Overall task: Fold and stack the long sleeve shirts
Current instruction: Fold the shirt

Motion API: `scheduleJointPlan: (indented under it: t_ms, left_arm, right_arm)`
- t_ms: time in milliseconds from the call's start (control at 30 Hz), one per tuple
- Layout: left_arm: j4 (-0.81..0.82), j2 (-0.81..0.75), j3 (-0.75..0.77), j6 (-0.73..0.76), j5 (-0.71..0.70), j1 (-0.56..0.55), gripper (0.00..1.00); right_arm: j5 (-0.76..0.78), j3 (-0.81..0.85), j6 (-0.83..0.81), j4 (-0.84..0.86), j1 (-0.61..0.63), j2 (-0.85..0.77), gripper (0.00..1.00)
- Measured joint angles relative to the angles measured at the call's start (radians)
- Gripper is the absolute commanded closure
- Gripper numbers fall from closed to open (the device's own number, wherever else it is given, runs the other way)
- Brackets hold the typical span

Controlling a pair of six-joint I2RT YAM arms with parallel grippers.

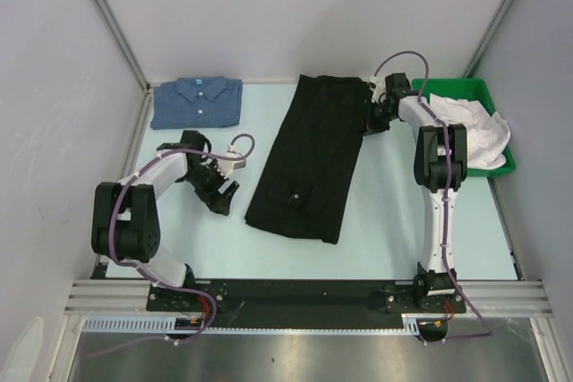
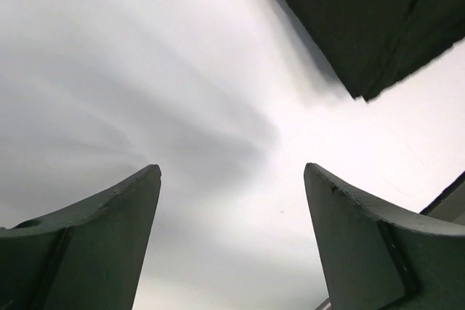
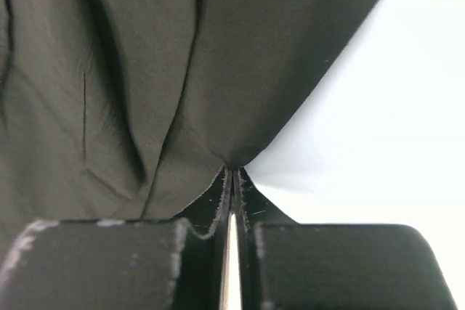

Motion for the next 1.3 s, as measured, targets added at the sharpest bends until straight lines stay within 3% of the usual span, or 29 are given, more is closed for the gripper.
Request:
scheduleJointPlan:
  t_ms: [67,100,200,267,333,433,600,667,800,967,1133,1200,1300]
  left_arm:
    - [-0.001,0.000,0.000,0.013,0.017,-0.029,0.12]
    - [0.000,-0.002,0.000,0.017,0.024,-0.040,0.11]
    - [0.004,-0.023,0.000,0.041,0.053,-0.082,0.07]
    - [0.017,-0.050,0.000,0.068,0.077,-0.105,0.07]
    - [0.034,-0.078,0.001,0.115,0.107,-0.126,0.07]
    - [0.043,-0.094,0.002,0.230,0.148,-0.160,0.09]
    - [0.043,-0.085,0.001,0.430,0.168,-0.246,0.15]
    - [0.052,-0.075,-0.010,0.506,0.168,-0.288,0.16]
    - [0.082,-0.073,-0.089,0.624,0.161,-0.342,0.16]
    - [0.167,-0.109,-0.224,0.687,0.135,-0.374,0.17]
    - [0.291,-0.206,-0.315,0.695,0.115,-0.439,0.29]
    - [0.348,-0.218,-0.334,0.694,0.107,-0.467,0.39]
    - [0.408,-0.220,-0.351,0.686,0.086,-0.492,0.59]
  right_arm:
    - [0.043,0.034,-0.078,-0.023,-0.006,0.010,0.82]
    - [0.056,0.036,-0.106,-0.030,-0.006,0.009,0.68]
    - [0.081,0.033,-0.204,-0.044,-0.009,-0.009,0.46]
    - [0.112,-0.003,-0.269,-0.058,-0.013,-0.044,0.36]
    - [0.118,-0.090,-0.334,-0.066,-0.029,-0.108,0.33]
    - [0.090,-0.279,-0.435,-0.079,-0.058,-0.259,0.32]
    - [-0.027,-0.557,-0.601,-0.103,-0.045,-0.544,0.43]
    - [-0.073,-0.644,-0.663,-0.108,0.012,-0.640,0.48]
    - [-0.161,-0.759,-0.692,-0.118,0.176,-0.706,0.47]
    - [-0.220,-0.900,-0.544,-0.091,0.242,-0.706,0.42]
    - [-0.261,-1.007,-0.323,-0.004,0.249,-0.706,0.38]
    - [-0.284,-1.036,-0.235,0.044,0.252,-0.699,0.40]
    - [-0.331,-1.045,-0.122,0.113,0.256,-0.669,0.56]
